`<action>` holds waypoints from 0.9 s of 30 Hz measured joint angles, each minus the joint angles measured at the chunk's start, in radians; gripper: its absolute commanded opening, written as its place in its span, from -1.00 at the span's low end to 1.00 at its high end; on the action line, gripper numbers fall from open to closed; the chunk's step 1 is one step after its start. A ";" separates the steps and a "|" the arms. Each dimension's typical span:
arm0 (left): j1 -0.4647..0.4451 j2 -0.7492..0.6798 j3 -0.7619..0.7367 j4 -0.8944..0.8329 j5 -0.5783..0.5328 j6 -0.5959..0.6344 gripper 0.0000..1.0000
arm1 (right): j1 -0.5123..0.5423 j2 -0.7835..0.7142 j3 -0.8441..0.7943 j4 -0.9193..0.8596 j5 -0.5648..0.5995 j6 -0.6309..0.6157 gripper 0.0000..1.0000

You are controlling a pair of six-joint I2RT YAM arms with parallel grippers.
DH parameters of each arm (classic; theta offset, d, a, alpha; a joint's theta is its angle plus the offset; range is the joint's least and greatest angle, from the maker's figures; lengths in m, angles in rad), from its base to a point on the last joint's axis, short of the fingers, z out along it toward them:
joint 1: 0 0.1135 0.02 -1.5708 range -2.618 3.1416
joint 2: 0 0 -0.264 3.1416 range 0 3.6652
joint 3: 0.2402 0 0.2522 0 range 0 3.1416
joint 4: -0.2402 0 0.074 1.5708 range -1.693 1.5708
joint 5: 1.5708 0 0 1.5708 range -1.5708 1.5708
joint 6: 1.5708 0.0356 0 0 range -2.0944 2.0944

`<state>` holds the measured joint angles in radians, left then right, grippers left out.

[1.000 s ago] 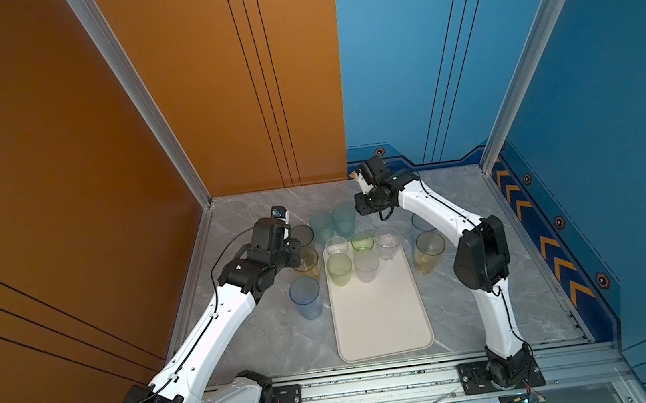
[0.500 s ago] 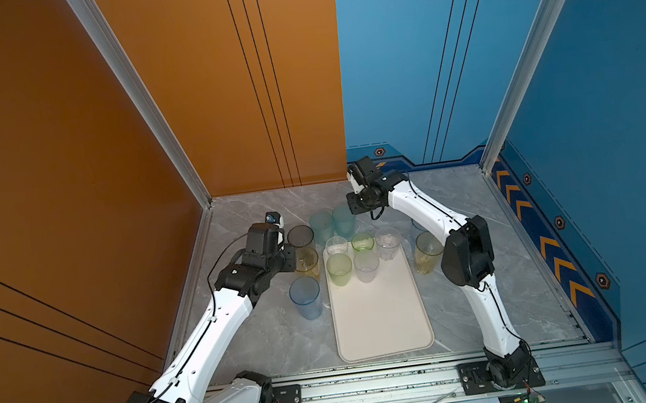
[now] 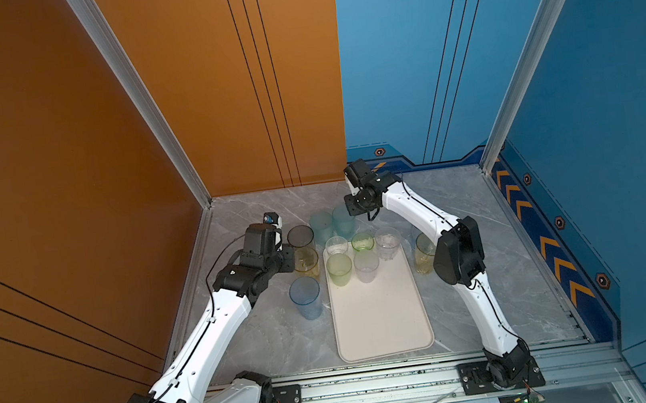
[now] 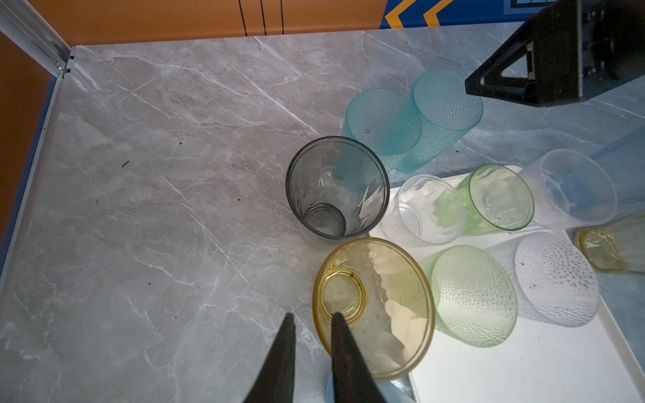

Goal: Place the glasses into the tray
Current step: 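Lower the right gripper onto the nearer teal dotted cup's rim and close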

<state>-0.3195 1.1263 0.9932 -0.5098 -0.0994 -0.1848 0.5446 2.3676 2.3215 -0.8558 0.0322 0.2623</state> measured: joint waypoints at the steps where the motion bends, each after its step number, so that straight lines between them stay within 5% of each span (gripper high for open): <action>1: 0.000 -0.001 -0.002 0.000 0.000 0.000 -0.58 | 0.000 0.003 0.003 0.000 0.000 0.000 -0.48; 27: 0.018 -0.005 -0.011 0.014 0.011 0.000 -0.58 | 0.000 0.067 0.066 -0.027 -0.001 0.000 -0.81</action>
<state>-0.3016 1.1217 0.9821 -0.4953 -0.0879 -0.1844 0.5442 2.4348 2.3871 -0.8833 0.0311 0.2619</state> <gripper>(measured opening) 0.210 0.112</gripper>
